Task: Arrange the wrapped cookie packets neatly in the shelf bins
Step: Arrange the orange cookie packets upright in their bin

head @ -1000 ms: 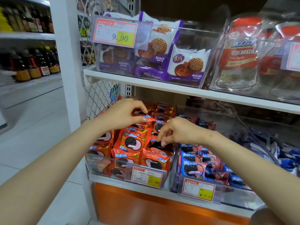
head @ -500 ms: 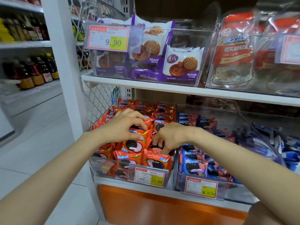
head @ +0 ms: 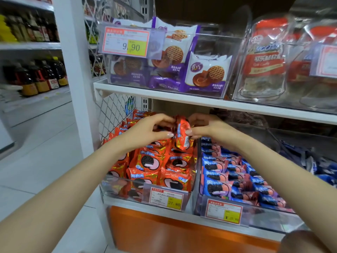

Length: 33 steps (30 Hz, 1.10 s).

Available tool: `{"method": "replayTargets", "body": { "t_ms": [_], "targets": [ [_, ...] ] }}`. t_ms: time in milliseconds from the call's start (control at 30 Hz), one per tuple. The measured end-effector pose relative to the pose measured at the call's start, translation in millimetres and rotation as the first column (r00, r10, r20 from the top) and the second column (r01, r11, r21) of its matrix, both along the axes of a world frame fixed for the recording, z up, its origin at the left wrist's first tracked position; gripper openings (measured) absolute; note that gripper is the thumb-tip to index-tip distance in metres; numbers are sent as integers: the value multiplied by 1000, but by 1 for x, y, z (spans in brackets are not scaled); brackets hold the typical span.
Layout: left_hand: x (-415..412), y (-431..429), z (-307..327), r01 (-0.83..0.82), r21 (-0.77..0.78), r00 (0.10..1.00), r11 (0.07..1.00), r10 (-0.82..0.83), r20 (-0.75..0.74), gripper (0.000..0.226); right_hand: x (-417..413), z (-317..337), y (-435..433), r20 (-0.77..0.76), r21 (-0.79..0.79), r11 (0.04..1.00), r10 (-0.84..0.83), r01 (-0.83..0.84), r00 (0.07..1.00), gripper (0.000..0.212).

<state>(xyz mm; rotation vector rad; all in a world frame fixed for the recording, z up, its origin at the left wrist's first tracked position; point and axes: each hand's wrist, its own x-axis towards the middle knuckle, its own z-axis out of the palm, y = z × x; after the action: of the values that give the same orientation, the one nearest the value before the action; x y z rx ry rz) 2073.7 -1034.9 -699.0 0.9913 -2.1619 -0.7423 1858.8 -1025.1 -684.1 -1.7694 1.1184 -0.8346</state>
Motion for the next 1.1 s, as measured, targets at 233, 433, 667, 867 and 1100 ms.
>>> {"method": "replayTargets", "body": {
  "t_ms": [233,433,667,867,1100],
  "targets": [
    [-25,-3,7,-31,200,980,979,69,-186,19,-15,-9,5,334,84,996,-62,36,940,40],
    [-35,-7,7,-69,114,991,991,81,-104,22,-27,-14,12,251,97,992,-101,79,963,34],
    [-46,-2,9,-44,184,978,982,80,-193,26,-15,-21,12,184,-3,961,-272,277,945,30],
    [-23,13,13,68,73,988,995,-77,136,28,-18,-20,5,199,-58,941,-316,333,928,4],
    [-22,31,-11,224,-25,659,974,-133,740,41,-7,-25,2,85,-81,939,-326,333,941,33]
  ]
}}
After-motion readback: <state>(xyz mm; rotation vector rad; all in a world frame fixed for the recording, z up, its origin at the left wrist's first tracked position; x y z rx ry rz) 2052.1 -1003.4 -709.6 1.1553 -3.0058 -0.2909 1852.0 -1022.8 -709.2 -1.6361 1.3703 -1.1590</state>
